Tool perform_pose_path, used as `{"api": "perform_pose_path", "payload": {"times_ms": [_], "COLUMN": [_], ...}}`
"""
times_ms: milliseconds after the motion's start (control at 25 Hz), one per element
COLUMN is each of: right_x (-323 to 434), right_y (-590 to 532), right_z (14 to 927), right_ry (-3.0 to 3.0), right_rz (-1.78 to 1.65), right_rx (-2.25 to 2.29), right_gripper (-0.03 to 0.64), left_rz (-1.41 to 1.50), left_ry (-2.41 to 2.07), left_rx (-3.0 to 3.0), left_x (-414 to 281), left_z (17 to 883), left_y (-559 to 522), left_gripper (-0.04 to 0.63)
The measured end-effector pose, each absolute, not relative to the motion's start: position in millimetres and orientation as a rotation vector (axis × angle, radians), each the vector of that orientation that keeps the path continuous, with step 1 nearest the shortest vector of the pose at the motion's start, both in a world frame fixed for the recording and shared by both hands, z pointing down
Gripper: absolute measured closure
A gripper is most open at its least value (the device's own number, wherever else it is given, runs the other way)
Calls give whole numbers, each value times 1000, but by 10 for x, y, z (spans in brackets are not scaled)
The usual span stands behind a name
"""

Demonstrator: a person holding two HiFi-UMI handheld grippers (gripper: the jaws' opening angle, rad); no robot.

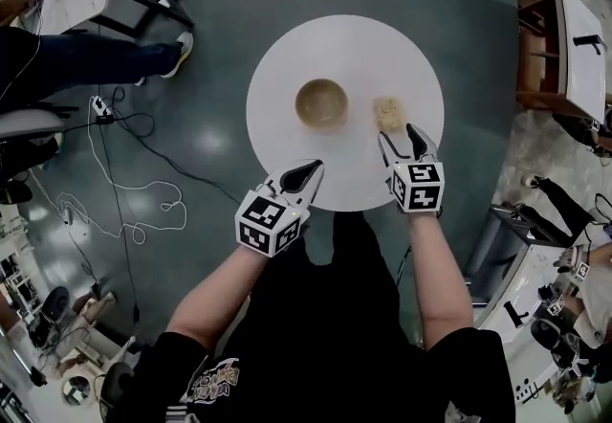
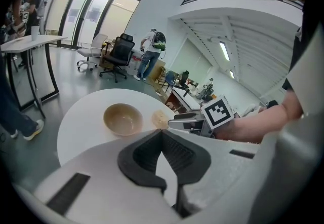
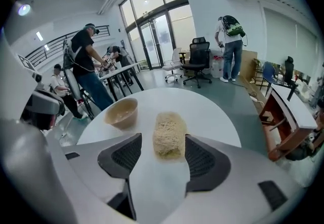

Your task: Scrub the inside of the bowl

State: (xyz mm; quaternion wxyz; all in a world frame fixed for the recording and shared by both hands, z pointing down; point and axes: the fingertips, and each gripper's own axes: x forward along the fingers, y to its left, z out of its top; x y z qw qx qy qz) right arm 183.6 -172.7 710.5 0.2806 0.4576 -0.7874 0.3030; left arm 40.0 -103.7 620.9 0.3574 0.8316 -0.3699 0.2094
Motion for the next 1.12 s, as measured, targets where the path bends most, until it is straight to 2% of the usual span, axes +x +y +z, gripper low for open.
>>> {"api": "perform_pose_path", "payload": {"times_ms": [400, 640, 840, 1120], "right_x": [1846, 1836, 1849, 1791], "right_y": [-1839, -1829, -1850, -1869], "right_z": [7468, 7462, 7406, 7191], "right_ry": [-2048, -2046, -2065, -2149], "right_rz": [732, 769, 791, 778], "right_rx": [1164, 1174, 1199, 1157], "right_gripper": [353, 370, 382, 383], "left_rz": [547, 512, 517, 537], "left_ry": [-1121, -1233, -1254, -1182], "left_rx": [2074, 1988, 1926, 1853], "left_x": [188, -139, -299, -303], "left_z": [6391, 6536, 6772, 7145], "left_y": [-1235, -1483, -1784, -2195], "left_gripper": [588, 584, 514, 499]}}
